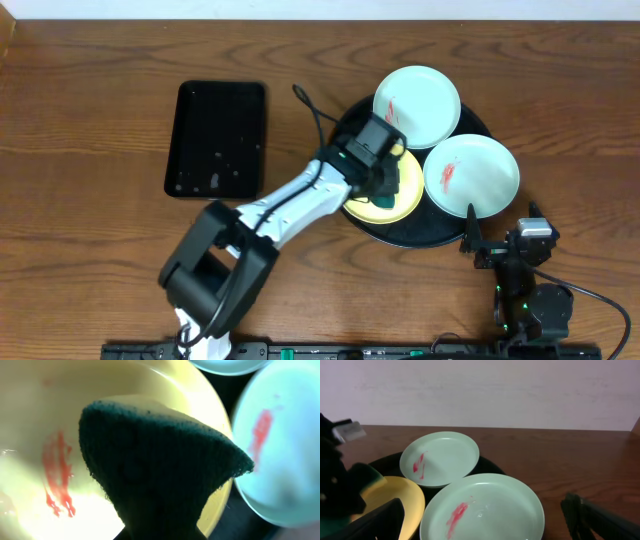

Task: Clean dirty plates on tray and stack at the side
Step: 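Place the sponge onto the yellow plate with the left gripper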

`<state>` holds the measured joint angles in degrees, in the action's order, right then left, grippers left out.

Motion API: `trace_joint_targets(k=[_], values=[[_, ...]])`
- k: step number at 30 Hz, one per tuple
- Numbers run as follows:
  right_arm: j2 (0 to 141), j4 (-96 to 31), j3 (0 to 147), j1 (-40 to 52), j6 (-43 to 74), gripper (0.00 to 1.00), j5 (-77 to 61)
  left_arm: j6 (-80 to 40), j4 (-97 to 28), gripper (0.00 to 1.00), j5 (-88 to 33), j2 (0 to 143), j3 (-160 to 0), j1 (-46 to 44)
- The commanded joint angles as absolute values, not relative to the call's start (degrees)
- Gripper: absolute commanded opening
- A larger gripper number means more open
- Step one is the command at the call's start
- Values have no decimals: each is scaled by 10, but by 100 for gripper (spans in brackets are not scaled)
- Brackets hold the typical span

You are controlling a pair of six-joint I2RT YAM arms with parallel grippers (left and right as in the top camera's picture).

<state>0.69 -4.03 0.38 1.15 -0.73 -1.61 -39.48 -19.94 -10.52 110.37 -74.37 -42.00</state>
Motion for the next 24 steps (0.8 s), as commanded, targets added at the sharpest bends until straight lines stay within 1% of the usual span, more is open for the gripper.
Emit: trace_joint_targets(k=[1, 4, 7, 8, 9, 10, 11, 13, 15, 17, 19, 24], values=[[4, -43, 4, 15, -16, 99, -15, -425, -185, 7, 32, 1115, -743, -444], [4, -43, 4, 15, -16, 99, -16, -425, -169, 8, 69, 1124, -743, -454], [4, -43, 4, 15, -16, 99, -15, -425, -156, 8, 70, 1128, -743, -456], [4, -43, 4, 15, -16, 99, -15, -425, -155, 9, 70, 1128, -743, -456], [4, -43, 4, 15, -16, 99, -15, -425, -153, 21, 70, 1128, -743, -456], [4, -43, 4, 15, -16, 99, -15, -425, -153, 38, 70, 1128, -743, -456], [4, -43, 4, 15, -16, 99, -15, -425, -153, 50, 70, 1128, -743, -456], [4, -43, 4, 15, -16, 99, -15, -421, -154, 51, 69, 1128, -743, -456], [4, -43, 4, 15, -16, 99, -15, -418, -155, 57, 69, 1127, -743, -456], [4, -43, 4, 15, -16, 99, -15, -394, -155, 60, 69, 1125, -744, -456], [4, -43, 4, 15, -16, 99, -15, -368, -156, 61, 69, 1116, -744, -456], [4, -43, 4, 15, -16, 99, -16, -364, -164, 61, 69, 1066, -744, -456]])
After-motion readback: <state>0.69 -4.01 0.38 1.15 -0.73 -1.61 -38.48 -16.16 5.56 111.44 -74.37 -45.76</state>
